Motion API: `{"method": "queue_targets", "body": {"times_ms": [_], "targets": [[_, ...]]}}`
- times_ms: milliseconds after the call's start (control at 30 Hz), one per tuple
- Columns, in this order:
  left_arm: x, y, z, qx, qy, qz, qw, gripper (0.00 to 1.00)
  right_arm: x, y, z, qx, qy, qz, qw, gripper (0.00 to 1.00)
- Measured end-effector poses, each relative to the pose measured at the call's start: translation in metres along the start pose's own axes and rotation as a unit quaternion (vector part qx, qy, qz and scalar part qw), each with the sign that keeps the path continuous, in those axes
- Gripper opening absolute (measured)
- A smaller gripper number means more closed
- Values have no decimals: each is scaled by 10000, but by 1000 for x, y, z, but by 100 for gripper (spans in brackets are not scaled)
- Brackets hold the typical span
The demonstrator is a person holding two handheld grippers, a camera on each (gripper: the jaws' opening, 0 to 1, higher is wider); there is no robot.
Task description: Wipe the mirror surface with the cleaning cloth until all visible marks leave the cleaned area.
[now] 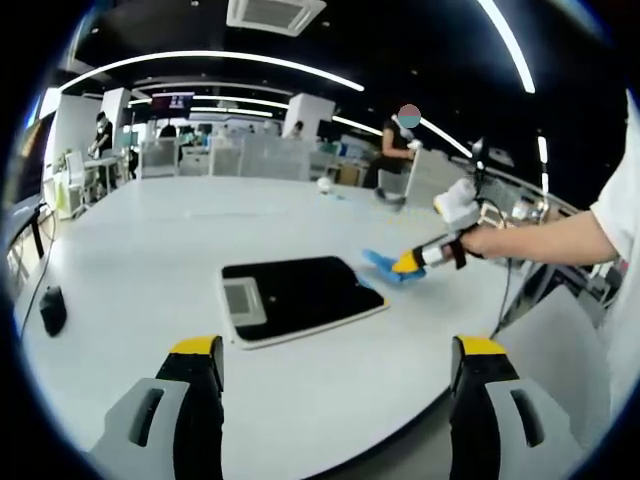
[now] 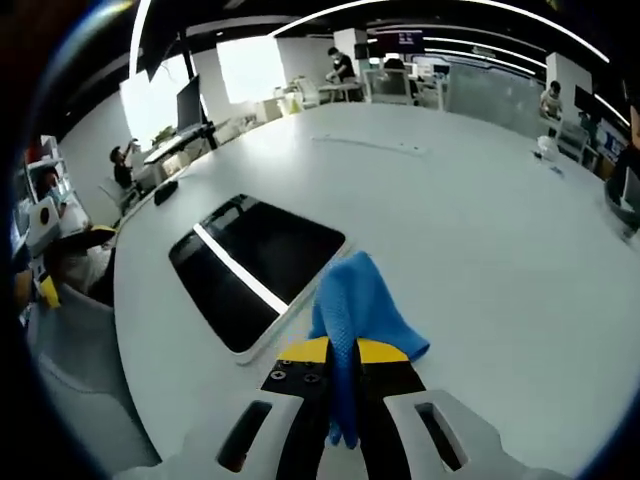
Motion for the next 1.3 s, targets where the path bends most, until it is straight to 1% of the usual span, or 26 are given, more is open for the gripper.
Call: {"method": "queue_targets", "body": {"times_ms": [200, 333, 533, 633, 900, 1033, 1300], "targets": [[0, 0, 0, -5, 2, -3, 10000, 95, -4, -2, -2, 22, -4, -102, 9999, 3], [0, 0, 0, -6, 2, -5, 10000, 95, -7, -6, -3, 12, 126, -278, 9995, 3], [0, 0, 0, -3, 7, -3, 10000, 95, -7, -7, -1, 20, 179, -338, 9993, 3], [0, 0, 0, -2, 6, -4, 10000, 95, -8, -7, -1, 25, 272, -400, 9988, 4], [0, 0, 0, 2, 8, 1, 10000, 95, -9, -8, -2, 26, 347, -409, 9986, 4], [0, 0, 0, 2, 13, 7, 10000, 95, -11, -9, 4, 36, 397, -387, 9985, 5], [0, 0, 0, 0, 9, 12, 10000, 95, -10, -9, 0, 69, 383, -370, 9986, 7]]}}
Point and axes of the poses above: the point that each gripper's makers call its tool centre point, and the gripper's own axes: y roughly backward along the fingers, z roughly to its right, x roughly out of its top, the point moved 8 cm from there along y, roughly backward along the fingers, and after that the axes turned 11 degrees about x, right-handed, at the moved point
